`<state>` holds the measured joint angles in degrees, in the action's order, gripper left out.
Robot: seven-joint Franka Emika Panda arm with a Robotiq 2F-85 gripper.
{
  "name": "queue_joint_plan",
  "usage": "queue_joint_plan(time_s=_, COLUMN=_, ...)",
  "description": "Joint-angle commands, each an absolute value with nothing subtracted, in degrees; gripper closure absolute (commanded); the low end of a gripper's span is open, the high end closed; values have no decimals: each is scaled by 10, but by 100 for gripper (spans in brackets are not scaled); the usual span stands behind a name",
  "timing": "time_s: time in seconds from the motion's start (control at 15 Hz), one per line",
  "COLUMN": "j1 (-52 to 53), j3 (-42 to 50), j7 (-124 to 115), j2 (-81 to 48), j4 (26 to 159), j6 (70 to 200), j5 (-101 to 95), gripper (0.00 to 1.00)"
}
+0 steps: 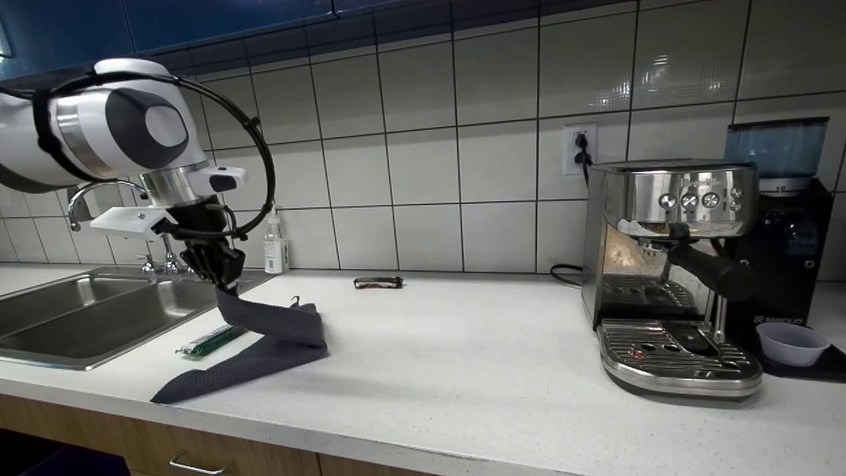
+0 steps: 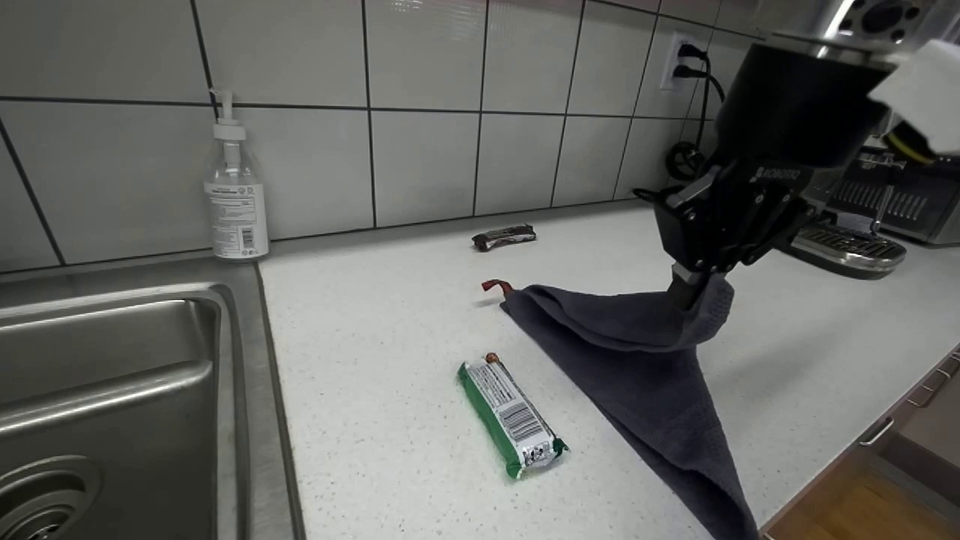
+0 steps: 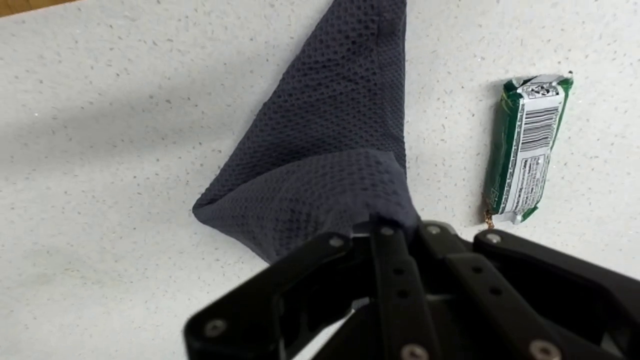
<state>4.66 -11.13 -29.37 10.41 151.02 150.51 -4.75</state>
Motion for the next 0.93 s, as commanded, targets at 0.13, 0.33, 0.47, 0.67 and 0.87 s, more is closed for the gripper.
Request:
queue_joint_plan(time_s=0.13, j1=41, j3=-128, j7=-321, j2=118, j4=1526, j6=1502, j5=-70, gripper=99)
queue_joint_plan(time_s=0.33, j1=42, j3=-131, j7=-324, j2=114, j4=1525, j6=1501, j5=-72, gripper=99)
queue_joint_plan(time_s=0.47, j1=43, j3=-135, j7=-326, j2=111, j4=1525, j6=1501, j5=-74, gripper=99)
queue_joint_plan(time_s=0.67, j1=45, j3=-140, j7=-330, j2=106, j4=1524, j6=1502, j5=-79, gripper=99)
queue_joint_plan(time_s=0.87, j1=46, j3=-146, j7=-336, j2=101, j4=1523, j6=1503, j5=-85, gripper=99)
